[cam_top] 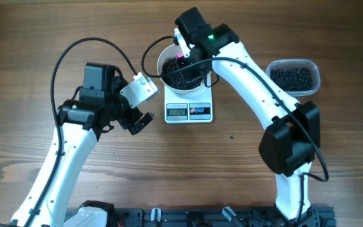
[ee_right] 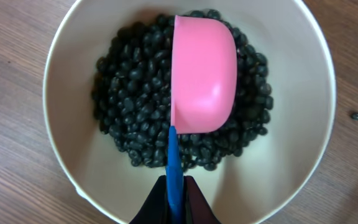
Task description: Scoop item into bowl and weigh 150g on scale
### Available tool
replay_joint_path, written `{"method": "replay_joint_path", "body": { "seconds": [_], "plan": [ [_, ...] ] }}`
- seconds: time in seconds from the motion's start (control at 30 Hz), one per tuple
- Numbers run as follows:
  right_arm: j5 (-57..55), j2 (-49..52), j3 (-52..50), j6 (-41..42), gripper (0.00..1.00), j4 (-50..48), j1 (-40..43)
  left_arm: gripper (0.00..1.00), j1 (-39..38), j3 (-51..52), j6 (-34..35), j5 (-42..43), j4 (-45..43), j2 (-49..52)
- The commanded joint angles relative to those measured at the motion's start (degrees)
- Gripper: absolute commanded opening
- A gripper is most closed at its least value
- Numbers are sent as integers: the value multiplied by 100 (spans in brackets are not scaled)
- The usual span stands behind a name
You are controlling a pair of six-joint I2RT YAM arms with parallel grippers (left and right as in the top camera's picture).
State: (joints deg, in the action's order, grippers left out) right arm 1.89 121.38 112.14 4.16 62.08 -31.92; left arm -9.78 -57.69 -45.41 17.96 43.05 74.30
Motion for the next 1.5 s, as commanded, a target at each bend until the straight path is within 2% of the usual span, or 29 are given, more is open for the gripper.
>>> {"method": "replay_joint_path", "body": {
  "seconds": [0.0, 0.43, 0.73, 1.2, 1.47],
  "plan": [
    [334, 142, 63, -92, 4, -22, -31, 100, 26, 48, -90, 107, -11, 7],
    [1757, 87, 68, 376, 4, -223, 490, 100, 26, 48, -90, 107, -11, 7],
    [2074, -291, 68, 483, 4, -203, 1027, 100, 26, 48, -90, 107, -11, 7],
    [2044, -664, 68, 496, 4, -28, 1012, 100, 26, 48, -90, 107, -11, 7],
    [1364, -664, 70, 485, 4, -28, 713, 100, 26, 48, -90, 107, -11, 7]
  ]
}}
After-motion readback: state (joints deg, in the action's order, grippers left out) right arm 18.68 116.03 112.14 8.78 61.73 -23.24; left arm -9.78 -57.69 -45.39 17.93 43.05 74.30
